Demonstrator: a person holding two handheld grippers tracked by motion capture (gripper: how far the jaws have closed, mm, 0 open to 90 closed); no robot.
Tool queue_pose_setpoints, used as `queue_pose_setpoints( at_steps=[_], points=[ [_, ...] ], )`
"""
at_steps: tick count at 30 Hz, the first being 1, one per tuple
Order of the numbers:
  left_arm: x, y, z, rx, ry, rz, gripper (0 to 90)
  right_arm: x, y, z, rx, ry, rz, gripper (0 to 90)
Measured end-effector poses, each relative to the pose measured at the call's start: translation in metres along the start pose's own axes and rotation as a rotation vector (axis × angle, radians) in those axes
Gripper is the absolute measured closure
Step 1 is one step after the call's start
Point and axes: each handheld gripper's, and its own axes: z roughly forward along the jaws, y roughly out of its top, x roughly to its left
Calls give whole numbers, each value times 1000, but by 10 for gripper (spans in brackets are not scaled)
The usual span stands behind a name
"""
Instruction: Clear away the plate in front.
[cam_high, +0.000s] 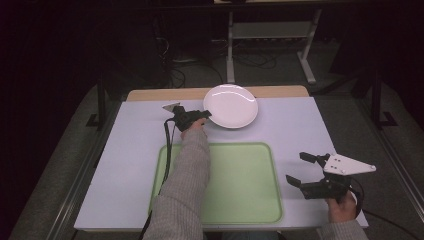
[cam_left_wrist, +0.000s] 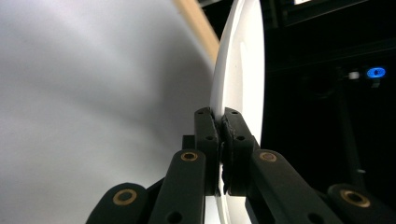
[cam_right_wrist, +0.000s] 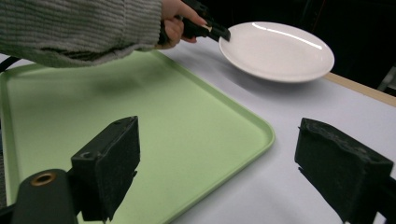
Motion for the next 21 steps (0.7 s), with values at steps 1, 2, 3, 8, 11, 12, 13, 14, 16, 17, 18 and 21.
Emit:
queue_pose_setpoints(
  at_steps=[1,2,3,8,11,12,13,14,16,17,18,21],
  points=[
    [-2,3,-3,2,-7,20,867,0,0,0,0,0,0,132],
    [-3,4,-6,-2,-18,26,869,0,0,0,-1,-3,0,132],
    [-5,7,-10,-5,-32,28,869,0,0,-1,-2,-5,1,132],
    [-9,16,-26,-1,-65,60,868,-1,-1,-1,-5,-14,7,132],
    [-9,17,-34,-1,-63,70,869,-1,-1,-2,-12,-19,11,132],
    [-9,18,-37,5,-58,77,868,-1,-1,-2,-13,-20,12,132],
    [-9,18,-39,6,-53,80,869,-1,-2,-2,-14,-19,12,132],
    [-9,18,-41,12,-49,88,869,-1,-2,-2,-15,-19,13,132],
    [-8,17,-45,16,-46,94,868,-1,-2,-2,-15,-21,11,132],
    [-7,17,-47,20,-45,96,869,-1,-2,-2,-15,-23,10,132],
    [-7,16,-49,22,-43,99,869,-1,-2,-2,-16,-25,9,132],
    [-7,18,-57,24,-41,131,868,-1,-2,-2,-18,-27,10,132]
  ],
)
